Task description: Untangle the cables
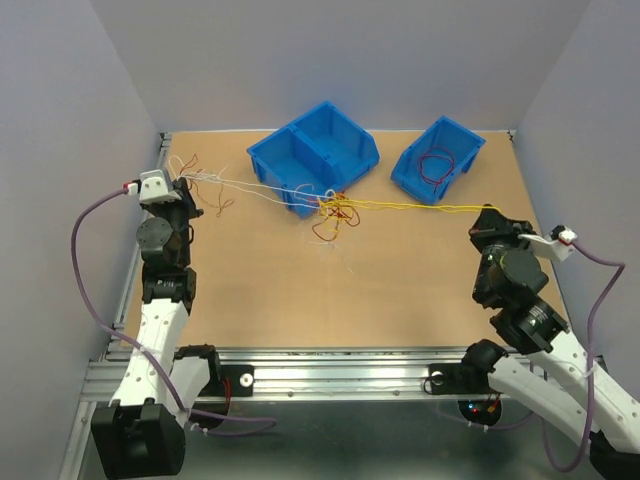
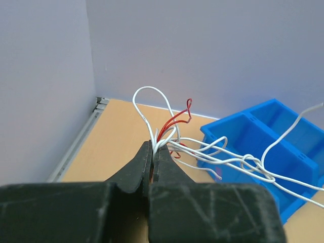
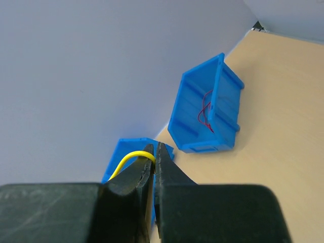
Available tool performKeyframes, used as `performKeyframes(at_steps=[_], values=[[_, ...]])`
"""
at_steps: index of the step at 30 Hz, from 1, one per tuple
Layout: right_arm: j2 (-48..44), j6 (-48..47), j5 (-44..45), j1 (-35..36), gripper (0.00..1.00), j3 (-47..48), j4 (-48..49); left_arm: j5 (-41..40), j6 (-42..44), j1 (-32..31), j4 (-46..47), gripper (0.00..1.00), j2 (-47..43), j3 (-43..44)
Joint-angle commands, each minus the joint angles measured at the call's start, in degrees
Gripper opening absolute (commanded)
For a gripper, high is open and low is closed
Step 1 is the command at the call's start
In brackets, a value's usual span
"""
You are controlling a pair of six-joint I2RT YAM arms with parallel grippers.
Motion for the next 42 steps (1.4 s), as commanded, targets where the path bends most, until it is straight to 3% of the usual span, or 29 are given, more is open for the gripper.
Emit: performKeyframes(at_steps=[1,3,6,7,10,14,15,17,20,29,42], values=[[2.28,-3.63,-1.13,-0.77,0.01,1.34,-0.08,4.25,-0.56,1.17,3.34,0.00,-0.35,1.05],[3.33,-4.78,-5.26,-0.77,0.01,2.39,-0.08,7.95,-0.56,1.17,4.66,0.00,-2.10,0.26],[6.05,-8.11,-13.08,-0.77,0.01,3.62,0.35,20.40,0.84,1.17,8.96,0.00,-4.48,-2.82],[7.19,-10.21,-15.10,-0.69,0.01,4.41,0.70,29.06,1.20,1.25,9.84,0.00,-5.62,-3.96],[12.02,-15.67,-26.77,-0.69,0.11,5.64,3.86,41.78,1.72,0.64,12.13,0.00,-6.68,-4.84],[20.53,-17.96,-43.36,-0.77,0.35,6.79,7.28,48.56,3.39,-1.64,12.31,0.00,-6.51,-5.11],[21.69,-18.66,-46.73,-0.77,0.57,6.96,8.26,49.61,3.66,-1.99,12.40,0.00,-6.51,-5.11],[24.85,-21.30,-56.92,-0.77,0.74,6.96,11.41,52.95,5.05,-4.09,12.05,0.00,-6.60,-5.20],[27.76,-22.35,-67.10,-0.69,0.79,6.44,15.28,56.82,7.16,-7.26,11.08,0.02,-7.82,-5.63],[32.07,-24.64,-86.82,0.01,0.82,5.03,23.73,54.20,12.80,-14.48,6.95,0.05,-9.85,-6.52],[37.34,-27.98,-90.35,5.11,0.80,6.44,24.97,54.02,13.42,-15.09,6.25,0.05,-8.97,-6.25]])
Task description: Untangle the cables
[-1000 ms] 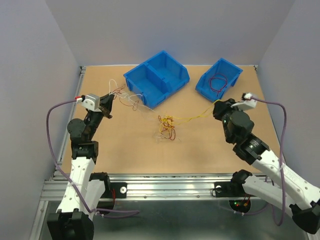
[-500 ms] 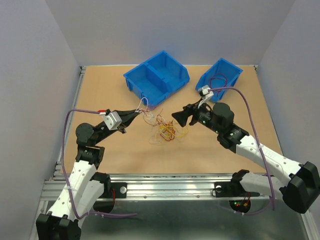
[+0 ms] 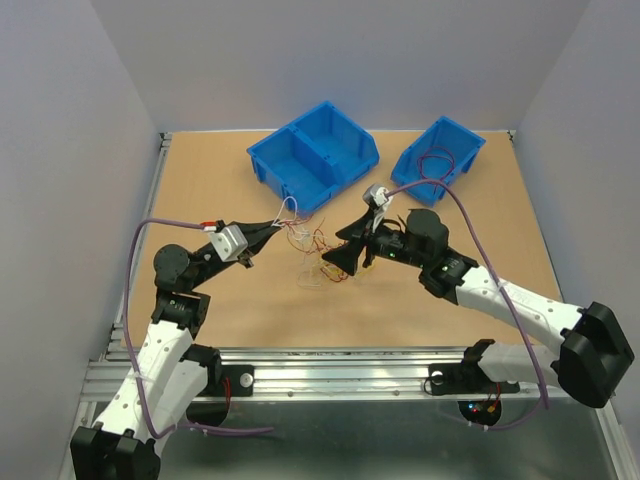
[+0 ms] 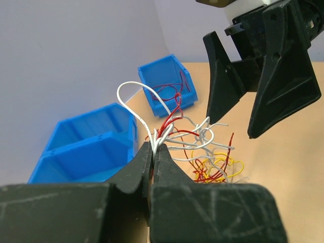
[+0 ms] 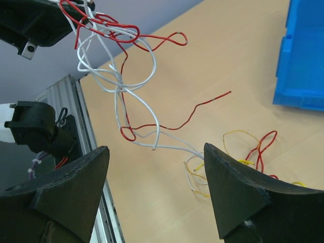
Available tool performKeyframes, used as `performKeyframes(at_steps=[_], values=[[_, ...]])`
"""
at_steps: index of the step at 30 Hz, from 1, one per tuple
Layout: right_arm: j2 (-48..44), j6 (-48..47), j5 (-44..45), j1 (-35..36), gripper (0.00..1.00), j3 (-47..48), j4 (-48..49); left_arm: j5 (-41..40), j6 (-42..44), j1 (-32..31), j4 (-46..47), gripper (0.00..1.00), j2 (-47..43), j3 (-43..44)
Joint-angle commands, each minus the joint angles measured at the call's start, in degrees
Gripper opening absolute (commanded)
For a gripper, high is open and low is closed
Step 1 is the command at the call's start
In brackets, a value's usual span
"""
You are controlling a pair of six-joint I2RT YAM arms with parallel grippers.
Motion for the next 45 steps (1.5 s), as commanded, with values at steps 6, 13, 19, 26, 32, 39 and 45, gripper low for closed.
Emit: performKeyframes(at_steps=[6,13,19,26,32,39,45], values=[[1.75,-2.26,-2.21,2.70,0.73,3.31,4.75,0.18,1.22,-0.98,1.83,0.05,0.19,0.48],[3.60,-0.16,-3.61,2.96,0.49,3.58,6.51,0.36,1.48,-1.50,1.74,0.05,0.28,0.30],[3.69,1.08,-4.49,2.96,0.37,3.31,8.09,0.53,1.92,-1.86,1.57,0.05,0.54,0.30],[2.19,2.05,-4.67,2.96,0.26,2.26,9.85,0.80,2.36,-2.38,1.48,0.06,1.07,0.13],[0.35,2.48,-1.95,2.96,0.01,1.56,9.67,0.71,3.33,-2.65,1.13,0.08,1.24,0.22],[-4.13,3.54,14.12,2.87,0.01,-1.52,9.23,0.62,4.21,-2.65,1.04,0.47,1.60,-0.13],[-7.83,3.54,18.36,2.96,0.01,-2.92,9.23,1.94,5.17,-2.82,1.04,0.87,3.17,-0.14]])
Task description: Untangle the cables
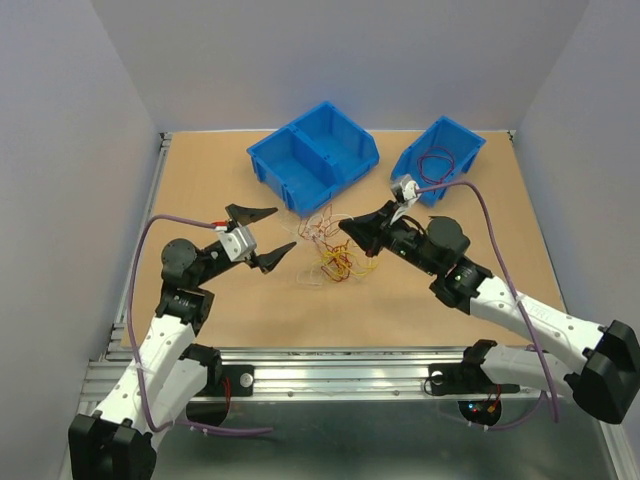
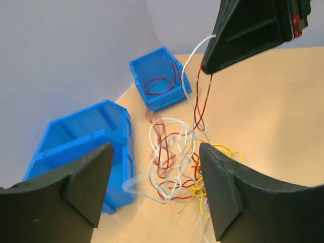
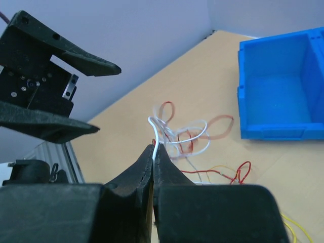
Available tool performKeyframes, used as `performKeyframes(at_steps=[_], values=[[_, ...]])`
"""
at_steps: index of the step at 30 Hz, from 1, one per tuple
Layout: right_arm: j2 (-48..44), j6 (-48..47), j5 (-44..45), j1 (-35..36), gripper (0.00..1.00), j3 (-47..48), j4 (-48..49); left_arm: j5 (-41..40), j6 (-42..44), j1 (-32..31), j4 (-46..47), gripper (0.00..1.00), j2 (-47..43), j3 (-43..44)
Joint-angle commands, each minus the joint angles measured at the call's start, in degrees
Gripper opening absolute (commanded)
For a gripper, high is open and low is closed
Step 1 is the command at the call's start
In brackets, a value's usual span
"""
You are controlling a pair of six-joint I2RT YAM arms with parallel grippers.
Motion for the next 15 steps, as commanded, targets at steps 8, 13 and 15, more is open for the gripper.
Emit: performKeyframes(at_steps=[8,13,15], values=[[-4.67,0.61,5.47,0.58,0.01,-2.49,3.61,0.32,3.26,-2.46,0.92,0.96,5.23,0.48],[-6.25,0.35,3.28,0.49,0.01,-2.41,3.62,-3.28,4.05,-5.70,0.84,0.96,7.08,0.83],[-6.34,0.52,1.35,0.58,0.01,-2.06,3.53,-3.99,4.67,-6.94,0.84,0.96,8.30,1.27]])
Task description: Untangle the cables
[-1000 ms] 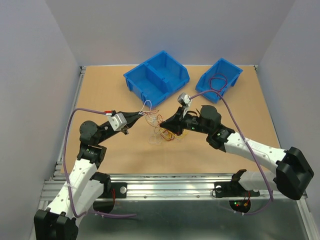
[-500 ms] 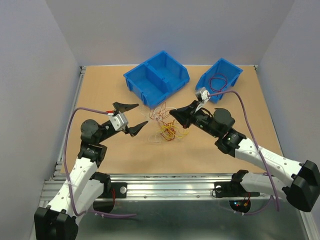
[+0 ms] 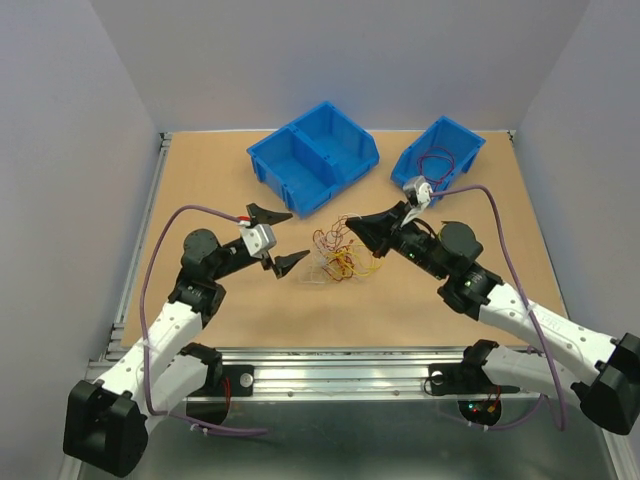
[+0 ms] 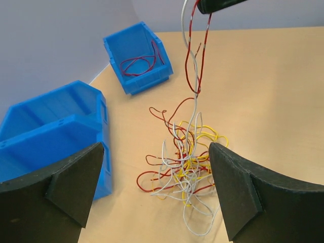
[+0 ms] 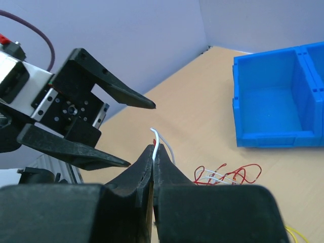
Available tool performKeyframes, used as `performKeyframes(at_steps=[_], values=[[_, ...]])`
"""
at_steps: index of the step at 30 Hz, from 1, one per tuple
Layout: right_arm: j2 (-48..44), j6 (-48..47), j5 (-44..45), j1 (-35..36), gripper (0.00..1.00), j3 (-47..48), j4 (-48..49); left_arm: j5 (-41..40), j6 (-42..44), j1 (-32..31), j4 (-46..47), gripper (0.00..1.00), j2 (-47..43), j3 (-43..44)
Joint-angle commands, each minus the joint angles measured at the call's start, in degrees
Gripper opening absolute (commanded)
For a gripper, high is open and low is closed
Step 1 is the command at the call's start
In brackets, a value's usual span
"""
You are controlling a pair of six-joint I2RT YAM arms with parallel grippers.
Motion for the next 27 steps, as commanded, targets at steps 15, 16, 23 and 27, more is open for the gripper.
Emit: performKeyframes(at_steps=[15,16,23,27], values=[[-2.19,1.01,-1.90,0.58,0.01,-0.28,2.98,-19.16,7.37,-19.45,0.87,0.53,18.13,9.09],[-2.28,1.01,-1.81,0.58,0.01,-0.28,2.89,-19.97,7.19,-19.54,0.70,0.47,19.11,10.31],[-5.00,1.18,6.43,0.58,0.00,-0.81,0.96,-26.03,6.05,-19.71,-4.05,0.00,22.90,14.72],[-6.76,2.24,19.52,0.58,0.01,-1.25,-2.02,-26.92,6.93,-19.71,-3.17,0.08,18.96,12.44]])
